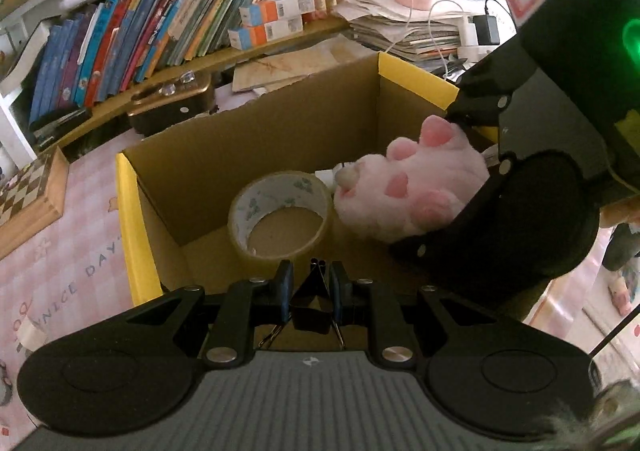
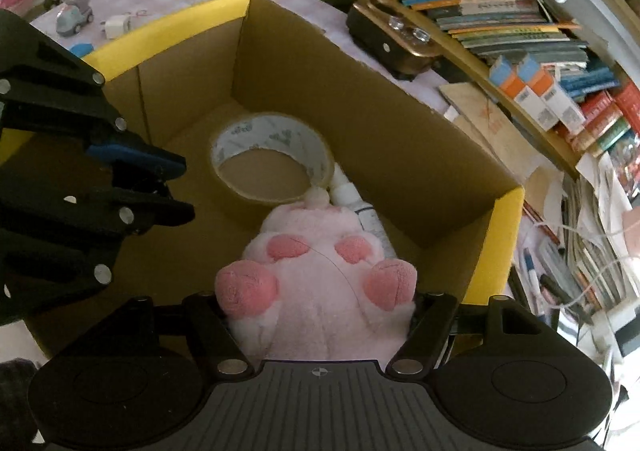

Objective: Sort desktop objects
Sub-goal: 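Lower both into the yellow box and open both tools to release, then withdraw both tools from the box back over the table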

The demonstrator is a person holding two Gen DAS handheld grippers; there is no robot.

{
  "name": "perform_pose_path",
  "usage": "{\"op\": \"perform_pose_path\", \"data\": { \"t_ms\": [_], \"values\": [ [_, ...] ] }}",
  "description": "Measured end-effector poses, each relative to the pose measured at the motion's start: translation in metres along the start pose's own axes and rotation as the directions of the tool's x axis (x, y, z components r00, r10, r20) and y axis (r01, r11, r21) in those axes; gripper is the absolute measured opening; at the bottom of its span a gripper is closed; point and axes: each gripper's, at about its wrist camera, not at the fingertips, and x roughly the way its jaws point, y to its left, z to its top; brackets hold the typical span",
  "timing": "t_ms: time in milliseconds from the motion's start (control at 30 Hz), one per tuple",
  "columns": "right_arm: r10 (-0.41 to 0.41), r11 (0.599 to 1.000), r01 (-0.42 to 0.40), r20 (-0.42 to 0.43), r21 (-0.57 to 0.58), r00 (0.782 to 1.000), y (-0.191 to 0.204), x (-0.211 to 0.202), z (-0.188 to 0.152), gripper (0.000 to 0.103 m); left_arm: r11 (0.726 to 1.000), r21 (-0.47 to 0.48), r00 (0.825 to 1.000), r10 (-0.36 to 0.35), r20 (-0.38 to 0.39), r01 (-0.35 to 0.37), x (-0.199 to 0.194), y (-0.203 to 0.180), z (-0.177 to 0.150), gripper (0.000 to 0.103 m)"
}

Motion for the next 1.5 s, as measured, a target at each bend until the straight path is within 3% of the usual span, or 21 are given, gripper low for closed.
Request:
{"op": "perform_pose_path", "data": {
  "t_ms": [100, 167, 267, 467, 767, 967, 1267, 1500],
  "values": [
    [-0.005, 0.999, 0.005, -0.011, -0.044, 1.000, 0.005, 0.001, 0.001, 0.074, 1.000, -0.009, 1.000, 0.005, 0.000, -0.005, 0.000, 0.000, -0.001, 0.019],
    [-0.002, 0.999, 0.001, -0.009, -0.033, 1.000, 0.002, 0.002, 0.005, 0.077, 1.000, -0.012, 1.000, 0.019, 0.017, -0.019, -0.003, -0.001, -0.001, 0.031],
    [0.000, 1.000, 0.000, 0.006, -0.017, 1.000, -0.001, 0.000, 0.004, 0.080, 0.999, -0.018, 0.998, 0.034, 0.061, -0.033, -0.011, -0.001, 0.000, 0.039],
    [-0.024, 0.997, 0.016, 0.104, 0.076, 0.994, -0.009, -0.022, 0.001, 0.082, 0.995, -0.078, 0.983, 0.076, 0.164, -0.064, -0.044, 0.004, 0.001, 0.065],
    [-0.142, 0.958, 0.057, 0.292, 0.281, 0.946, -0.012, -0.080, -0.016, 0.084, 0.982, -0.137, 0.946, 0.167, 0.276, -0.133, -0.102, 0.000, -0.008, 0.089],
    [-0.245, 0.894, 0.075, 0.341, 0.442, 0.908, -0.006, -0.113, -0.044, 0.084, 0.972, -0.183, 0.926, 0.199, 0.320, -0.146, -0.137, 0.004, -0.030, 0.098],
    [-0.372, 0.763, 0.064, 0.356, 0.644, 0.857, 0.032, -0.145, -0.080, 0.084, 0.947, -0.284, 0.911, 0.244, 0.332, -0.150, -0.172, 0.020, -0.078, 0.100],
    [-0.422, 0.696, 0.079, 0.317, 0.714, 0.850, 0.083, -0.150, -0.098, 0.084, 0.939, -0.299, 0.918, 0.260, 0.301, -0.168, -0.186, 0.030, -0.128, 0.103]
  ]
}}
